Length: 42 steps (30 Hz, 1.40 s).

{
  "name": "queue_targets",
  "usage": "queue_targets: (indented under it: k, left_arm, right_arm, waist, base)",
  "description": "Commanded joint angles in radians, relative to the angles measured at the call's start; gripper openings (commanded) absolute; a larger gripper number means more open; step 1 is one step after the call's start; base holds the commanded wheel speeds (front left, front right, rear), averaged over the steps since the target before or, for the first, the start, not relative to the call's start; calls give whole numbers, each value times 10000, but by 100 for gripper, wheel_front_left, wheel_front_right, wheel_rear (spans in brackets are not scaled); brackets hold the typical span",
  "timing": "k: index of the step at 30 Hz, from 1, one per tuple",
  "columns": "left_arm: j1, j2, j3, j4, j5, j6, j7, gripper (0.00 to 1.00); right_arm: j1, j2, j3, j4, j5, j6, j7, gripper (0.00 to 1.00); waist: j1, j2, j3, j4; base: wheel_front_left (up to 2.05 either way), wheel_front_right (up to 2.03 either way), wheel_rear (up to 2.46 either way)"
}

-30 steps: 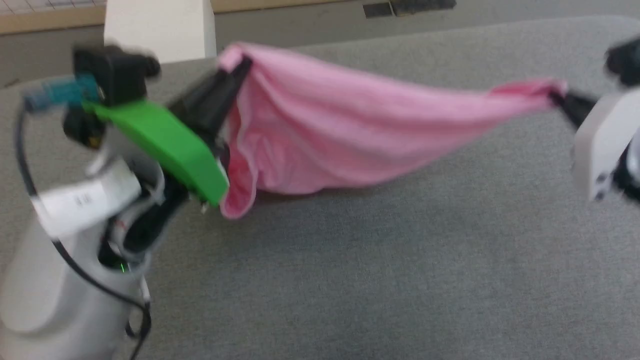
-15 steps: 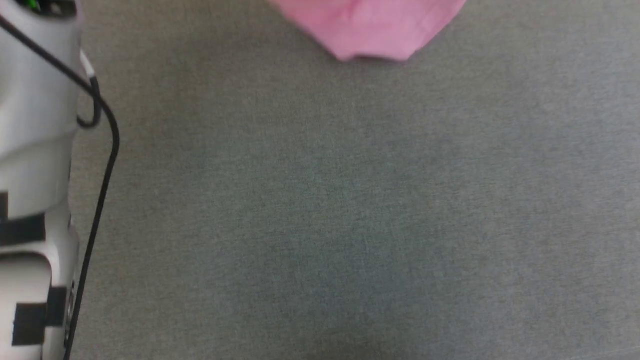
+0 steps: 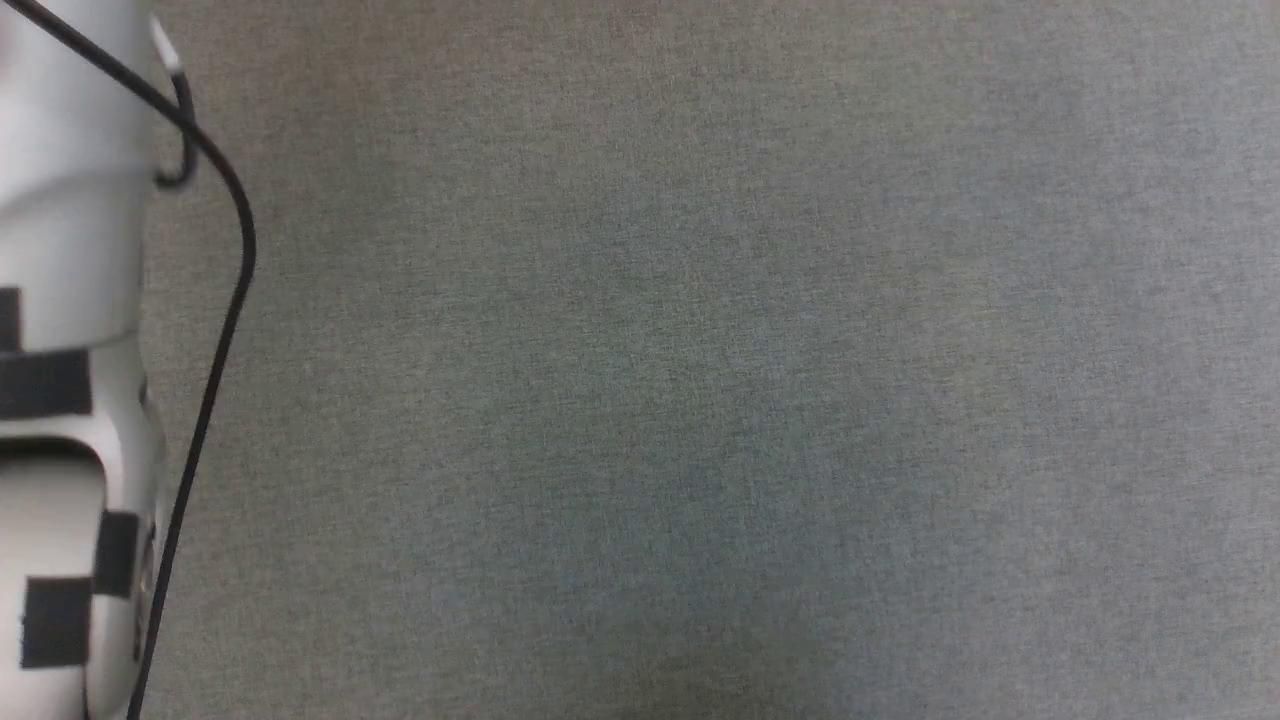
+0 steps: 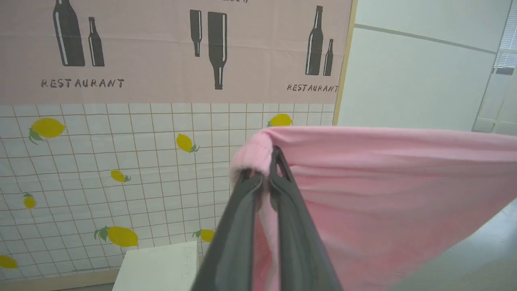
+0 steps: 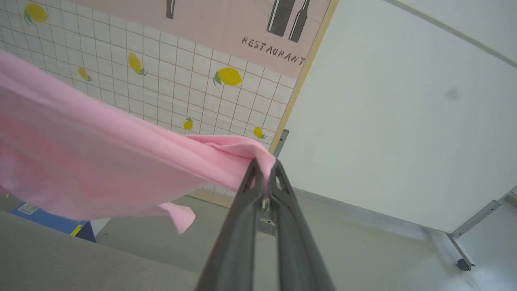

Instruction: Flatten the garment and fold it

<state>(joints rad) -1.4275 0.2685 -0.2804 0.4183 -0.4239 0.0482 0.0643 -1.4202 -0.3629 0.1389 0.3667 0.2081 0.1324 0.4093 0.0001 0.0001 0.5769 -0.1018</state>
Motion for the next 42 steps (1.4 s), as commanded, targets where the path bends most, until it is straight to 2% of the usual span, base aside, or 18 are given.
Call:
queue_targets:
  k: [1, 5, 8, 10, 12, 15, 19, 26, 30, 35, 39, 42]
  left_arm:
    - [661, 157, -89, 216, -103, -129, 79, 0]
    - [2401, 335, -578, 464, -174, -427, 483, 0]
    - [4084, 320, -927, 292, -812, -995, 1284, 0]
    - [5267, 460, -1123, -13, -1243, -1248, 1803, 0]
    - [6463, 703, -1167, -533, -1607, -1309, 2152, 0]
    - [8312, 878, -1003, -1584, -2205, -1091, 2348, 0]
    - [10775, 920, -757, -3219, -2889, -472, 2436, 0]
    - [13927, 1192, -781, -5415, -3011, 805, 2722, 0]
    - [15089, 1400, -1082, -6261, -3029, 1251, 3278, 0]
    - [15871, 1341, -1239, -7356, -3129, 1576, 3405, 0]
    - [15495, 1020, -1429, -7980, -3038, 1395, 3114, 0]
    - [14718, 898, -1442, -7860, -2704, 1307, 2942, 0]
  right_arm:
    - [712, 1, 144, 126, 341, -17, 173, 0]
    - [2547, -259, 690, -64, 1276, -17, 737, 0]
    - [4325, -705, 1013, -715, 2004, -17, 1168, 0]
    - [5606, -931, 960, -1267, 2376, -17, 1346, 0]
    - [6901, -977, 708, -1869, 2687, -17, 1544, 0]
    - [8755, -822, 156, -2733, 2877, -17, 1902, 0]
    - [11125, -250, -929, -3939, 2709, -17, 2305, 0]
    - [14439, 1345, -2452, -5486, 2034, -17, 3150, 0]
    - [15861, 2162, -3064, -5988, 1611, -17, 3805, 0]
    - [16595, 2692, -3484, -6689, 1565, -17, 4137, 0]
    - [16287, 2657, -3506, -7505, 1481, -17, 4027, 0]
    - [15588, 2410, -3476, -7859, 1375, -17, 3924, 0]
  waist:
    - [-1, -1, -201, 4]
    - [-1, -1, -668, 99]
    - [-1, -1, -1178, 213]
    - [-1, -1, -1580, 267]
    - [-1, -1, -1929, 266]
    - [-1, -1, -2391, 293]
    - [-1, -1, -2817, 336]
    - [-1, -1, -3167, 416]
    - [-1, -1, -3365, 544]
    - [-1, -1, -3502, 589]
    - [-1, -1, -3508, 671]
    - [-1, -1, -3464, 726]
  base:
    - [0, 0, 0]
    - [0, 0, 0]
    - [0, 0, 0]
    - [0, 0, 0]
    - [0, 0, 0]
    - [0, 0, 0]
    - [0, 0, 0]
    - [0, 0, 0]
    - [0, 0, 0]
    - [0, 0, 0]
    - [0, 0, 0]
    - [0, 0, 0]
